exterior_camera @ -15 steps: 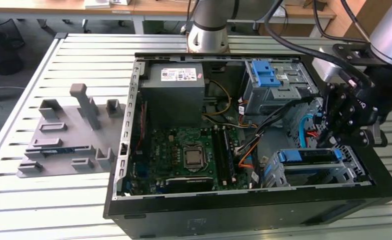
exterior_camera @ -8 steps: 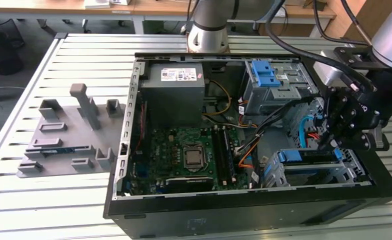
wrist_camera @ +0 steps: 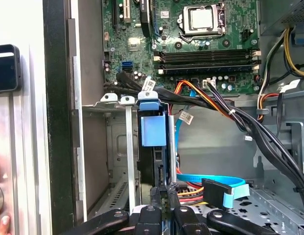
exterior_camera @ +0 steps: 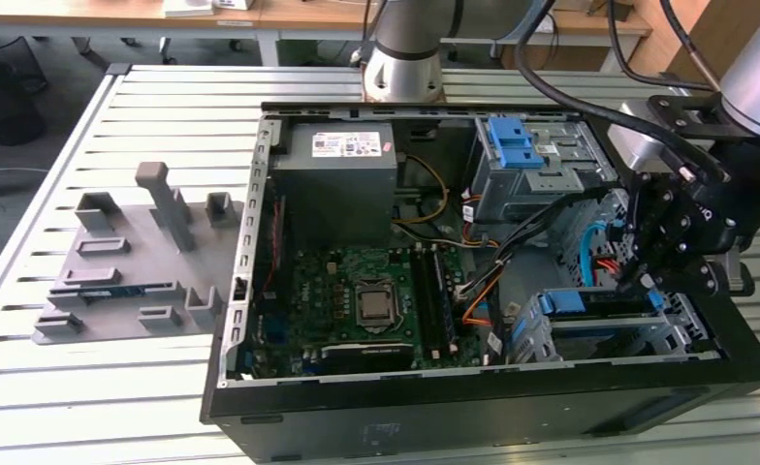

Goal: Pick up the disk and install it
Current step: 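Insert the first disk wire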

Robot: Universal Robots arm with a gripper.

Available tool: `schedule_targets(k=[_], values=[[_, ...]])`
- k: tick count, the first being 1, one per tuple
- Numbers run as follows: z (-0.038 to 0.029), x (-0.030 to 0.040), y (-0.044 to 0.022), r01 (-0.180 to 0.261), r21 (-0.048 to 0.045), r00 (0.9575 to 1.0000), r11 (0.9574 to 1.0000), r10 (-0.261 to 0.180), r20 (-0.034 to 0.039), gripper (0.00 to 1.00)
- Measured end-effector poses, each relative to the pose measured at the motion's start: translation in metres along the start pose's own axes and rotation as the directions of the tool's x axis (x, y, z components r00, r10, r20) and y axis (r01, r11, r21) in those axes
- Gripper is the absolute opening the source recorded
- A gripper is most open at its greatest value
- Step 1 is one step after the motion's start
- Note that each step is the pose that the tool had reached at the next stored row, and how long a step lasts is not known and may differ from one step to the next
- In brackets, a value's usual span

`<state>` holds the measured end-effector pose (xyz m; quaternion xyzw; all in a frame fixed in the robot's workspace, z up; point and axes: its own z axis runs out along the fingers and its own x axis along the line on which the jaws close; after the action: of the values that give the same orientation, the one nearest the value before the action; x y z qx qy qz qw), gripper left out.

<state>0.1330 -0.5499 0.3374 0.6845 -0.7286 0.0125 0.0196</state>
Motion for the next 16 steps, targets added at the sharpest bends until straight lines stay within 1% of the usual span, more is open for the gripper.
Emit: schedule_targets(k=[5,15,16], values=[[0.0006,-0.0001,0.0000,-0.001,-0.0041,1.0000,1.0000,0.001,0.0001,0.16],[0.0029,-0.0002,-0.0001,-0.003,-0.0062,1.0000,1.0000,0.003,0.0027,0.16],[0.0032,-0.0002,-0.0003,-0.004,-0.0064,1.0000,1.0000,0.004,0.0040,0.16]])
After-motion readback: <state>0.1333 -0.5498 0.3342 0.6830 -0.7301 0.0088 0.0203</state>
